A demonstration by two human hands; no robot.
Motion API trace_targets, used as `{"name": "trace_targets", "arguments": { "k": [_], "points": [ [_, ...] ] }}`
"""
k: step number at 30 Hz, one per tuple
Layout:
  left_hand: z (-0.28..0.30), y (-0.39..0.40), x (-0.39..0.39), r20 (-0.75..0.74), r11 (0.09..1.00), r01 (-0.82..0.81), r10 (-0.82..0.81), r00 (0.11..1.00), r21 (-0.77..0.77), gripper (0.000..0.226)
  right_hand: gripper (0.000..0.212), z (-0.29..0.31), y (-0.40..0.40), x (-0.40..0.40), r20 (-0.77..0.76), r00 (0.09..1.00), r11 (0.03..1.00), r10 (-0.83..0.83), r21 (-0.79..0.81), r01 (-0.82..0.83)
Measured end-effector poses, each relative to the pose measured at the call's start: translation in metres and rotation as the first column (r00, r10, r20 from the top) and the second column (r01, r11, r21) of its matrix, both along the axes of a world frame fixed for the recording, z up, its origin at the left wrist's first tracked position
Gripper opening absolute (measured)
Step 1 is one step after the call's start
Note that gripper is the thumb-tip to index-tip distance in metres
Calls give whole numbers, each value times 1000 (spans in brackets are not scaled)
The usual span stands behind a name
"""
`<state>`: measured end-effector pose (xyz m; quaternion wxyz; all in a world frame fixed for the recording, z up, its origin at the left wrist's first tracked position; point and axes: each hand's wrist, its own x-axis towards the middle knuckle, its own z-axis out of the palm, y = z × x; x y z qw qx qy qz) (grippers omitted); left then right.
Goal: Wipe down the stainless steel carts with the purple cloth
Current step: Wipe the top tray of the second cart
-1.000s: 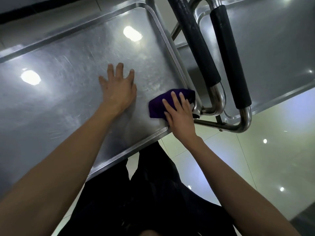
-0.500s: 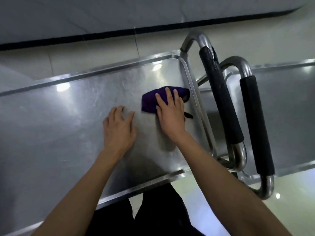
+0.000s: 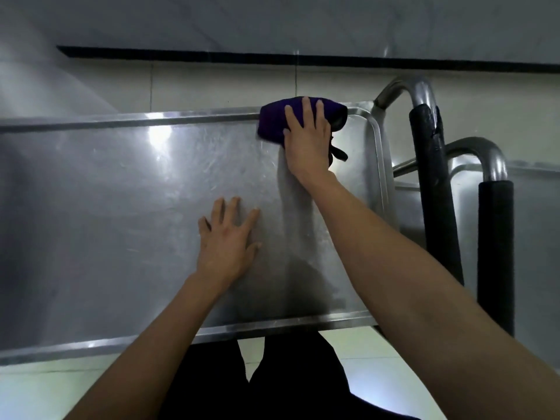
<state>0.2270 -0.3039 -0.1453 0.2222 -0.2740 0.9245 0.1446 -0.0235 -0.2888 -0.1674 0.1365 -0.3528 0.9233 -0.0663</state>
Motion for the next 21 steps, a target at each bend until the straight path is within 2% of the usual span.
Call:
{"name": "trace_targets", "arguments": {
  "k": [6, 12, 21],
  "points": [
    [-4, 0, 4, -3, 1000, 20, -20, 1000, -6, 77, 48, -2, 56, 51, 10, 999, 998, 49, -38, -49],
    [-3, -1, 14, -42, 999, 32, -31, 999, 18, 76, 50, 7, 134, 139, 75, 997, 1000, 15, -21, -13],
    [4, -7, 25, -68, 991, 120, -116, 991, 60, 73, 49, 20, 238, 262, 76, 995, 998, -62, 33, 60]
  ]
}}
